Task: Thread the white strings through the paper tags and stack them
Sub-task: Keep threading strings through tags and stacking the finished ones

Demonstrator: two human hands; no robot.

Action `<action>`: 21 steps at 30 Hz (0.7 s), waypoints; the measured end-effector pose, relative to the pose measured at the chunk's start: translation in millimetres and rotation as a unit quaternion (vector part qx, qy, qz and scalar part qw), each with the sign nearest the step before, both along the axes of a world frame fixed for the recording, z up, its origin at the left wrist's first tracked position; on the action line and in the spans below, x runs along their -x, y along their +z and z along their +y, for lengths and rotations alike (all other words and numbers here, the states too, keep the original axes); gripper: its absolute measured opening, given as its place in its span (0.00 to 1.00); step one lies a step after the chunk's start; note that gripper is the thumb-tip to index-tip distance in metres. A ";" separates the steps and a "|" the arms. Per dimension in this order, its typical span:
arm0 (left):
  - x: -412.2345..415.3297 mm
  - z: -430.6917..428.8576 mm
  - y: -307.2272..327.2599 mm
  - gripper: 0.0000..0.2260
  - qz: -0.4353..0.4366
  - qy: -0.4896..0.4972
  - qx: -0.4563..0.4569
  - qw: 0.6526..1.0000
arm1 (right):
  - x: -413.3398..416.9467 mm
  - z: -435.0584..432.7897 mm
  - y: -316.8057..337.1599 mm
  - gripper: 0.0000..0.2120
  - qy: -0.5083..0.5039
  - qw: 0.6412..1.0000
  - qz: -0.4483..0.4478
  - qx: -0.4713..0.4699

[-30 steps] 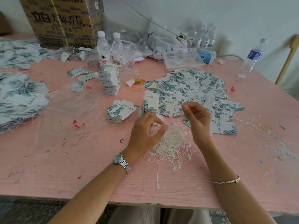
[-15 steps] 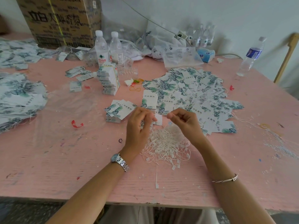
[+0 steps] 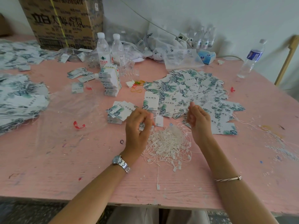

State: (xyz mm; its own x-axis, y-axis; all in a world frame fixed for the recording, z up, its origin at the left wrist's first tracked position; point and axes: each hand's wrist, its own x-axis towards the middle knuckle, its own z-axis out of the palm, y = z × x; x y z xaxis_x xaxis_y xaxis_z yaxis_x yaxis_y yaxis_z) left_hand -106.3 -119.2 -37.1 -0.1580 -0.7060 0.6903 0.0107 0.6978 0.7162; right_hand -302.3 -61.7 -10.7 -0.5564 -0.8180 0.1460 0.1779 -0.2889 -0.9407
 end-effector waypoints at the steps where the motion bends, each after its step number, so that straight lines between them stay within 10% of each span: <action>1: 0.6 -0.1 -1.1 0.15 -0.016 0.001 0.016 1.000 | 2.4 0.0 -0.1 0.18 -0.002 1.000 -0.021 0.004; 12: 7.5 3.6 -18.3 0.12 -0.185 -0.116 0.131 0.967 | 16.0 -5.6 -5.6 0.12 0.090 0.975 -0.196 0.053; 21: 7.0 3.0 -17.1 0.11 -0.189 -0.060 0.141 0.970 | -8.8 0.5 -6.1 0.24 0.260 0.964 0.054 -0.032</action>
State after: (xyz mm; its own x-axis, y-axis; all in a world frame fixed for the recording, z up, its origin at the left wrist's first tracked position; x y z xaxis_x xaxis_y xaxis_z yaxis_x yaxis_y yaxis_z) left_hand -113.2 -116.2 -54.2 -0.5075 -0.4584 0.7296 -0.1221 0.8764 0.4658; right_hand -293.6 -61.3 -16.9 -0.0541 -0.9913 0.1197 0.1824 -0.1276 -0.9749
